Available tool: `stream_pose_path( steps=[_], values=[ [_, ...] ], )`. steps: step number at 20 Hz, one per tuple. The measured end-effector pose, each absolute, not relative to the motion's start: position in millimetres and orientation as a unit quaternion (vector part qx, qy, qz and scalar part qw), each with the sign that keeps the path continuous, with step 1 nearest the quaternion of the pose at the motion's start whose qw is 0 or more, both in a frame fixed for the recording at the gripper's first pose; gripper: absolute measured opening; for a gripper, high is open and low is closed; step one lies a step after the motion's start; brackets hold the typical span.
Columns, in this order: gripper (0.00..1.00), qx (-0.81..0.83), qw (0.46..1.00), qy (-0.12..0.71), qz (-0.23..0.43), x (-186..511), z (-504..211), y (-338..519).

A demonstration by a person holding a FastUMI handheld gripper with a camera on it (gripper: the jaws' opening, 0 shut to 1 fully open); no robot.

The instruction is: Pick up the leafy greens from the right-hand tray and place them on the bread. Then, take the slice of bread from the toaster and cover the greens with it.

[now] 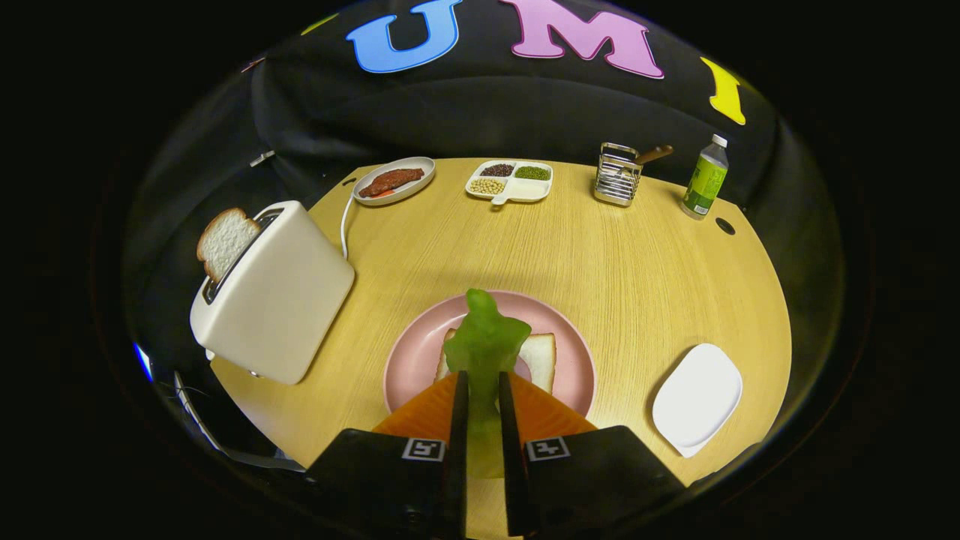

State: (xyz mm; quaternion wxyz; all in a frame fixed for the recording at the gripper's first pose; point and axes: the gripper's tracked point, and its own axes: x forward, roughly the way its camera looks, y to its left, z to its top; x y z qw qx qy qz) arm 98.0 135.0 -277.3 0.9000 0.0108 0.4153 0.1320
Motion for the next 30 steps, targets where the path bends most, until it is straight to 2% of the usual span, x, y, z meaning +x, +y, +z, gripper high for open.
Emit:
stream_pose_path(
  steps=[4,8,10,11,12,20,26,30],
  values=[
    [0.36,-0.005,0.898,0.421,0.124,102.0,-289.8,133.1],
    [0.54,-0.011,0.899,0.419,0.125,103.4,-292.1,137.9],
    [0.74,-0.011,0.903,0.410,0.130,101.6,-288.0,142.6],
    [0.92,-0.012,0.905,0.406,0.129,101.0,-285.9,143.6],
    [1.00,-0.010,0.907,0.401,0.128,101.6,-279.7,144.7],
    [1.00,-0.015,0.930,0.327,0.167,113.0,-192.2,187.0],
    [1.00,-0.018,0.934,0.274,0.228,117.3,-124.7,260.6],
    [0.99,-0.031,0.927,0.265,0.262,116.7,-107.9,312.4]
  ],
)
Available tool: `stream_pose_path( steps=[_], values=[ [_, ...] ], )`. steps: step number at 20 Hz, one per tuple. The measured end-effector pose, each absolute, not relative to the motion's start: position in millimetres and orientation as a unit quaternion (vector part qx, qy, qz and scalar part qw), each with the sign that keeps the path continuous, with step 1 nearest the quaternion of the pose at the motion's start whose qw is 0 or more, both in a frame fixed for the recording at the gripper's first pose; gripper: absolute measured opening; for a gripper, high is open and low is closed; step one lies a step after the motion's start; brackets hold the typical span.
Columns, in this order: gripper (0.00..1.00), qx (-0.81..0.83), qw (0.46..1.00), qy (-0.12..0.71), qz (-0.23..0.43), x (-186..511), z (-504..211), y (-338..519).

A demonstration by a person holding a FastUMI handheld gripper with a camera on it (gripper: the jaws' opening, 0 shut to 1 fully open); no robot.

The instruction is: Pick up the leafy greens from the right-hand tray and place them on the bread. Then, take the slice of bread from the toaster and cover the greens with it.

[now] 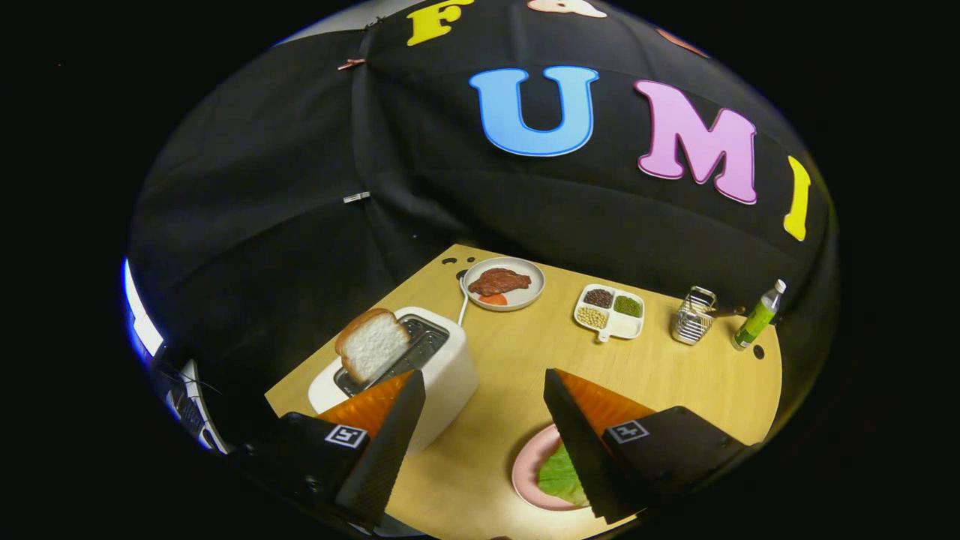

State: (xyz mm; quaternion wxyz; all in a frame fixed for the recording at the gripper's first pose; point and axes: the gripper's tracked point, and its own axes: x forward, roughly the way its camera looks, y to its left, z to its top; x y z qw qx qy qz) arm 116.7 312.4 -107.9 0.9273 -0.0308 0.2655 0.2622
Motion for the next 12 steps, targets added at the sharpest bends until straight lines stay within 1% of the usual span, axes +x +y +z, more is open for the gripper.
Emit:
stream_pose_path(
  steps=[4,8,12],
  values=[
    [0.99,-0.031,0.921,0.253,0.295,114.3,-97.4,367.9],
    [1.00,-0.048,0.910,0.256,0.324,108.3,-105.1,420.7],
    [0.99,-0.070,0.906,0.264,0.324,113.1,-128.3,455.2]
  ],
)
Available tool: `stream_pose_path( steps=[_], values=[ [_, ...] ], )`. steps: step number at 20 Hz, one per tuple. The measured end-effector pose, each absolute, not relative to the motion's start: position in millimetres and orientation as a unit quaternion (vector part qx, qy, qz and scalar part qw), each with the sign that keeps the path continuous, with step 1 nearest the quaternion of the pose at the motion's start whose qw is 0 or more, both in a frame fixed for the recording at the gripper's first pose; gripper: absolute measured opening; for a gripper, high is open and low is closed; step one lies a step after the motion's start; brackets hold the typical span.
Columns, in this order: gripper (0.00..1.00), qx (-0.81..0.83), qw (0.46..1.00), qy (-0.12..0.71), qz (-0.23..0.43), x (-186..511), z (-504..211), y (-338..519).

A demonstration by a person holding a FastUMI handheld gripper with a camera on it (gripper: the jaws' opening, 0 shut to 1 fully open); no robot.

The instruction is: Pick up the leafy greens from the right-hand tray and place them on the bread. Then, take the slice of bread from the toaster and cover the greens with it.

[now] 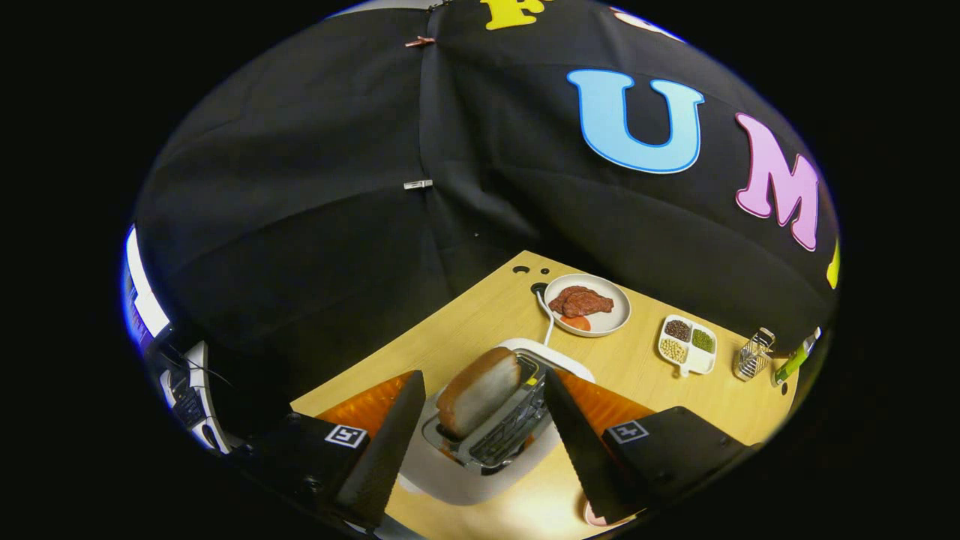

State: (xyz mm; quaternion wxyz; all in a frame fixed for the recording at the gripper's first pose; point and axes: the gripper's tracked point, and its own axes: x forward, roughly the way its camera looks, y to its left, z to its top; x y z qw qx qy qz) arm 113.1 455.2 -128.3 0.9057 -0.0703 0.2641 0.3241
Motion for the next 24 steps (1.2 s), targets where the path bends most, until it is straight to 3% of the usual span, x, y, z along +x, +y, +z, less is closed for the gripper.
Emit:
stream_pose_path(
  steps=[2,5,8,11,17,24],
  values=[
    [0.99,-0.075,0.907,0.279,0.307,121.0,-141.3,460.9],
    [0.85,-0.068,0.908,0.288,0.297,127.5,-152.4,471.0],
    [0.79,-0.082,0.909,0.288,0.289,128.2,-157.7,471.3],
    [0.46,-0.105,0.910,0.290,0.277,128.6,-165.0,467.0],
    [0.26,-0.118,0.912,0.301,0.252,130.3,-170.7,454.1],
    [0.11,-0.076,0.908,0.313,0.267,126.1,-168.6,456.1]
  ],
)
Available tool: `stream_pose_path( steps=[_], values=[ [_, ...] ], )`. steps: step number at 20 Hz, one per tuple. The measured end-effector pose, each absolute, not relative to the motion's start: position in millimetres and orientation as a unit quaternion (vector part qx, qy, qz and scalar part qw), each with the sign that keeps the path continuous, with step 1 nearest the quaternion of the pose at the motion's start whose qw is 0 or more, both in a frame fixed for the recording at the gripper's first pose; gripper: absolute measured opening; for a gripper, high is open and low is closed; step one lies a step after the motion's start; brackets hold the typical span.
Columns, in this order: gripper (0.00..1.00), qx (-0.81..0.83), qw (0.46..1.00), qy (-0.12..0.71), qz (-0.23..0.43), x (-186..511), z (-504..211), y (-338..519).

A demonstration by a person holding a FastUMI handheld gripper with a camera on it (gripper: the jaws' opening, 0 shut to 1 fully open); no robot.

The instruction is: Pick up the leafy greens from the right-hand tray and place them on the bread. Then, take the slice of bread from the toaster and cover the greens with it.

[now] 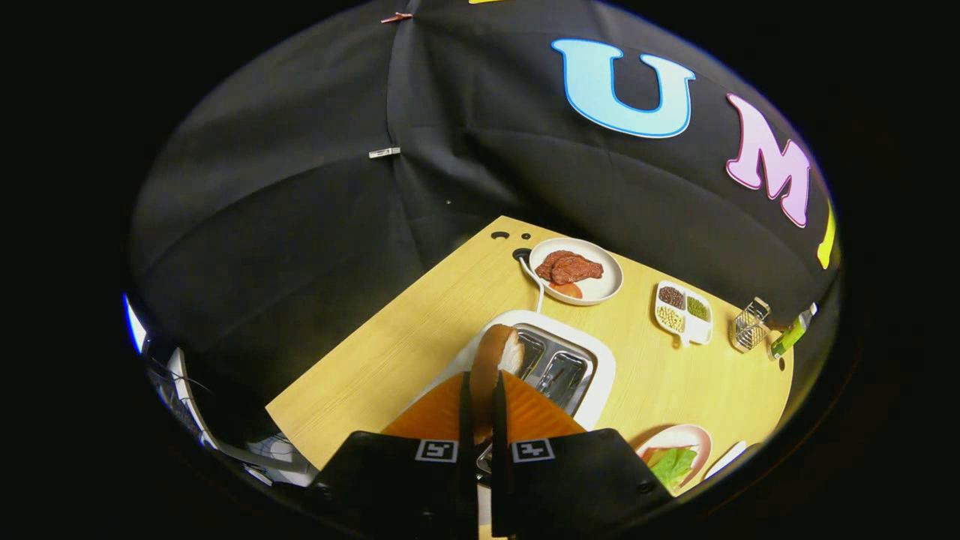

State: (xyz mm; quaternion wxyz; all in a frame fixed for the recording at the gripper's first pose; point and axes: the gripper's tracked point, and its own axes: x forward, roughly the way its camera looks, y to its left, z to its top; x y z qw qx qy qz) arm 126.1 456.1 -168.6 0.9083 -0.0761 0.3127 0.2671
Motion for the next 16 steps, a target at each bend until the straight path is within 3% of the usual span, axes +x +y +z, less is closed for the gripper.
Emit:
stream_pose_path(
  steps=[16],
  values=[
    [0.11,0.019,0.934,0.245,0.260,132.3,-64.6,382.8]
  ],
)
